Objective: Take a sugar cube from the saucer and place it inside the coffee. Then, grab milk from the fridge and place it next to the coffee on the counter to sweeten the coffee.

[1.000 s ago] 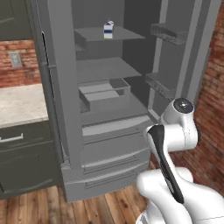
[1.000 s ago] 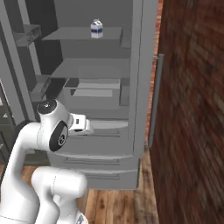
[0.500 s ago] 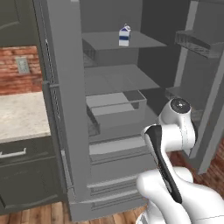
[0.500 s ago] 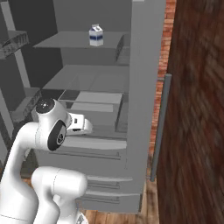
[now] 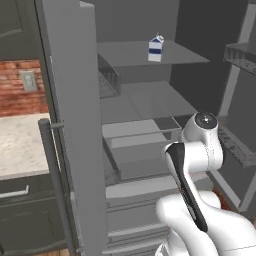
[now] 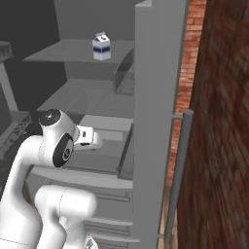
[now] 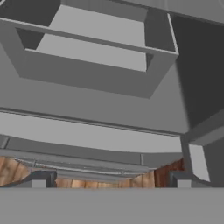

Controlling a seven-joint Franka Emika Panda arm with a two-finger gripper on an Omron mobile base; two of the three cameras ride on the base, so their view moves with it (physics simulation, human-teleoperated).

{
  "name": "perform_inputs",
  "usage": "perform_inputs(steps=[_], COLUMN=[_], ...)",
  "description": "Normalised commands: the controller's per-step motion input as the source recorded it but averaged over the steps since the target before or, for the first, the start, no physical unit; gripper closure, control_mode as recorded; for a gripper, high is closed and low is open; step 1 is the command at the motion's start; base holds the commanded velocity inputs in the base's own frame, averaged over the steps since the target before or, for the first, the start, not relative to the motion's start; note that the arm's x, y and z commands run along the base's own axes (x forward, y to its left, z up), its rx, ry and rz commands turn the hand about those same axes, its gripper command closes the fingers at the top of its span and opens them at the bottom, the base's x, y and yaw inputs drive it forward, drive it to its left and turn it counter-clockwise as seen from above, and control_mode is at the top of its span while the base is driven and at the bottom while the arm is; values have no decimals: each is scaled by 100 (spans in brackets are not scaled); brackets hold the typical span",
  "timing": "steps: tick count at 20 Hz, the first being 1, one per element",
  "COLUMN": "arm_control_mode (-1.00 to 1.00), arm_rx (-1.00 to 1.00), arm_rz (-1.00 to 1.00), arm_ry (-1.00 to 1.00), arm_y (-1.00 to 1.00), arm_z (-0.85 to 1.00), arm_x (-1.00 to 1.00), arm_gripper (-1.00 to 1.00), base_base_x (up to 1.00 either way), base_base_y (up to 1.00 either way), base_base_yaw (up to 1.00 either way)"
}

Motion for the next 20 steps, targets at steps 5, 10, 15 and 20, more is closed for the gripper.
perform_inputs(steps=[5,10,15,20], arm_control_mode=[-100,-100,-100,-100], arm_rx=[1,3,0,0], arm_rz=[3,8,3,0], arm_ry=[-4,-18,-18,-12], arm_y=[-6,-28,-4,0], arm_z=[3,48,66,62], arm_x=[0,0,6,26], arm_gripper=[-100,-100,-100,-100], base_base_x=[30,0,0,0], base_base_y=[-23,0,0,0], base_base_yaw=[9,0,0,0])
